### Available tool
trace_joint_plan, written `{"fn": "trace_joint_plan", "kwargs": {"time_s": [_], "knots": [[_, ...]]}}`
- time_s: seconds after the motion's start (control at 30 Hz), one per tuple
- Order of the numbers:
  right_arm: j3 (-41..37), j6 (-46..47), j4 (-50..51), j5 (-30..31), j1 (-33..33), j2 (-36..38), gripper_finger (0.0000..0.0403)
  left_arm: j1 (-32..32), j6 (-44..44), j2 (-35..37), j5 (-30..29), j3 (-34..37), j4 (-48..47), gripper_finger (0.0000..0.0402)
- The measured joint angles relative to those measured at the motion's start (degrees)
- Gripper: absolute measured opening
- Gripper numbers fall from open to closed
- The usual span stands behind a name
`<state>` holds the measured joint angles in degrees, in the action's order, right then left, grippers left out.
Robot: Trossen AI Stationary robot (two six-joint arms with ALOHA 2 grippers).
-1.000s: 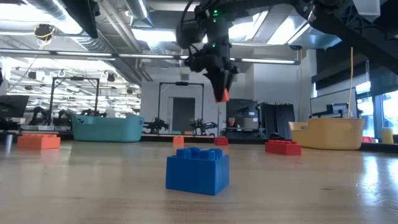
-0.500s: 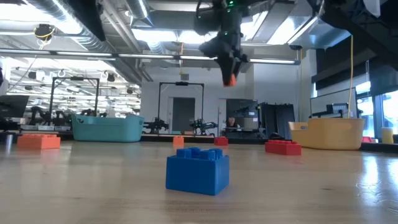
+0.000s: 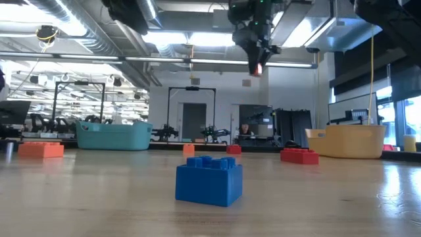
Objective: Sort & place blocks by color
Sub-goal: Put the orange game piece into the yellow bin
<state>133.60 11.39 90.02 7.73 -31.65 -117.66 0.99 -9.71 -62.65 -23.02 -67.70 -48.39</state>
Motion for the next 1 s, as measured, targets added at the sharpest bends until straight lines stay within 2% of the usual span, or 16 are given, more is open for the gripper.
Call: {"fn": "trace_joint_plan", "kwargs": {"time_s": [0.2,0.4,0.57,0.73,0.9,1.0], "knots": [[-0.04,-0.10,0.00,-2.24,-3.83,3.46,0.0093,2.79,-0.03,0.00,-0.01,0.00,0.00,0.0139],[-2.36,0.10,-0.34,-0.75,-5.36,8.06,0.0093,5.22,2.09,0.00,0.07,0.00,0.01,0.0139],[-18.71,3.83,-0.04,5.49,-5.32,15.92,0.0093,6.66,2.86,0.00,0.19,0.00,0.01,0.0139],[-34.70,8.36,-4.99,8.20,-6.37,24.54,0.0093,7.80,2.86,0.00,0.20,0.00,0.00,0.0139],[-50.29,11.64,-14.30,8.66,-9.52,30.42,0.0093,8.05,2.88,0.00,0.21,0.00,0.02,0.0139],[-58.74,12.35,-20.42,6.81,-11.01,31.19,0.0093,8.05,2.88,0.00,0.21,0.00,0.03,0.0139]]}}
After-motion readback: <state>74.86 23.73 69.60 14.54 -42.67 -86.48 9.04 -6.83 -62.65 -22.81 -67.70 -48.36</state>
